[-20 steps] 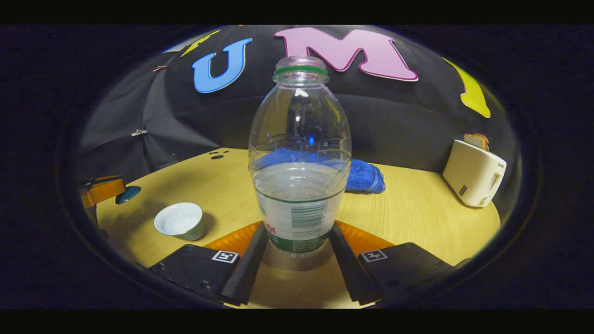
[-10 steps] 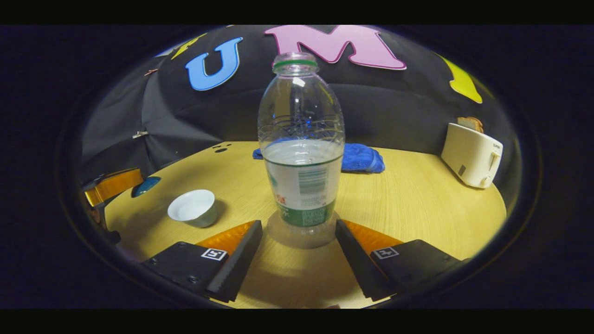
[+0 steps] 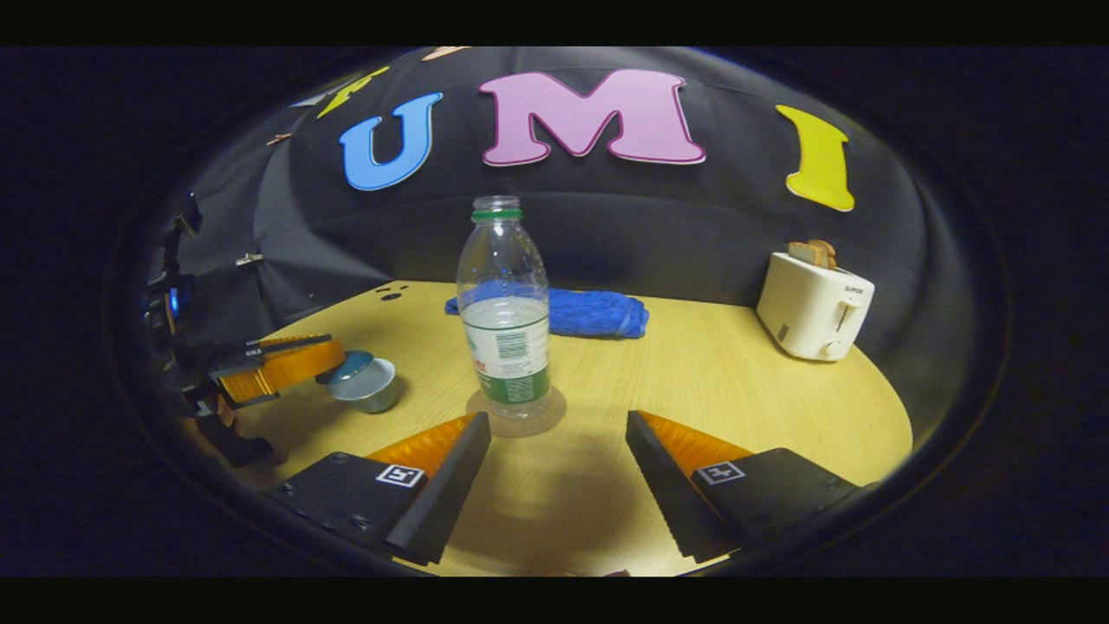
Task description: Open the teacup lid with one hand, grasp the water bottle and pour water into the teacup with the other hand; after pouring, place the water bottle on the coaster and then close the teacup lid.
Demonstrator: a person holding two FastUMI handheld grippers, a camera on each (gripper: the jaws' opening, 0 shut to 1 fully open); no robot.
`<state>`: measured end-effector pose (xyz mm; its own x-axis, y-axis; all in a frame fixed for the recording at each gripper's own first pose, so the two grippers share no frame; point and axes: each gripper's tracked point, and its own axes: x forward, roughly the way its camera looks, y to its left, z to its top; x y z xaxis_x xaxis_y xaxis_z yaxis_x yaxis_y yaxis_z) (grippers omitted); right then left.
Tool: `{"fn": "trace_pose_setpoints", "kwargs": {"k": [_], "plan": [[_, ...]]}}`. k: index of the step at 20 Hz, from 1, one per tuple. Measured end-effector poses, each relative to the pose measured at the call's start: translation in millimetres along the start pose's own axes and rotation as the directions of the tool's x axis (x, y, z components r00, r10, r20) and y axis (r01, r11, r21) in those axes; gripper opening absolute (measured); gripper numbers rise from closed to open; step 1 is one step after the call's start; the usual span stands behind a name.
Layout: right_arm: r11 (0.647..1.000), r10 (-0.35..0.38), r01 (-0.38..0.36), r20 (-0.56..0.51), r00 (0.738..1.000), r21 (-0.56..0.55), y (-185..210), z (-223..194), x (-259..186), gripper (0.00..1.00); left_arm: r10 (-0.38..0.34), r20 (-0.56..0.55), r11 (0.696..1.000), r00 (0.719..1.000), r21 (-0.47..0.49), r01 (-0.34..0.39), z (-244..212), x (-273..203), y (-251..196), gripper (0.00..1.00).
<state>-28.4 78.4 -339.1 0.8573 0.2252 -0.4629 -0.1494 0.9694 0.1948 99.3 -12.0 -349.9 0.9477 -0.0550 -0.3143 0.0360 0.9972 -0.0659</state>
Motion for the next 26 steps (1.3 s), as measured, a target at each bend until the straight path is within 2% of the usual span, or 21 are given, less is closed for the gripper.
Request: {"fn": "trace_pose_setpoints", "kwargs": {"k": [5,9,10,12,14,17,18,21,26], "plan": [[0.999,-0.036,0.036,0.005,0.999,0.005,-13,1,-2,0.98,-0.001,-0.028,1.0,1.0,0.014,0.001,-13,9,-1,0.31],[0.999,-0.036,0.035,0.016,0.999,0.018,-11,6,-2,0.98,0.011,-0.04,0.999,0.999,0.048,-0.009,-18,7,-2,0.37],[0.999,-0.032,0.032,0.017,0.999,0.019,-9,7,-3,0.97,0.01,-0.044,0.999,0.999,0.054,-0.008,-17,7,-3,0.54],[0.999,-0.034,0.033,0.032,0.999,0.02,-6,16,-8,0.98,0.007,-0.057,0.999,0.998,0.054,-0.004,-16,4,-4,0.66],[0.999,-0.038,0.038,0.066,0.997,0.013,-3,36,-17,0.98,0.033,-0.049,0.998,0.998,0.049,-0.031,-7,-1,2,0.99],[1.0,-0.03,0.029,0.115,0.993,0.008,8,75,-37,0.97,0.065,-0.02,0.998,0.998,0.022,-0.064,29,-26,9,0.97],[1.0,-0.023,0.021,0.13,0.991,0.018,13,90,-45,1.0,0.076,-0.019,0.997,0.997,0.025,-0.075,42,-33,10,0.98],[0.999,-0.002,-0.005,0.176,0.984,0.041,32,133,-76,0.97,0.103,-0.003,0.994,0.995,0.045,-0.103,90,-54,12,0.97],[0.999,0.007,-0.016,0.238,0.971,0.032,49,200,-131,0.97,0.086,0.045,0.996,0.995,0.019,-0.087,184,-92,-7,0.97]]}}
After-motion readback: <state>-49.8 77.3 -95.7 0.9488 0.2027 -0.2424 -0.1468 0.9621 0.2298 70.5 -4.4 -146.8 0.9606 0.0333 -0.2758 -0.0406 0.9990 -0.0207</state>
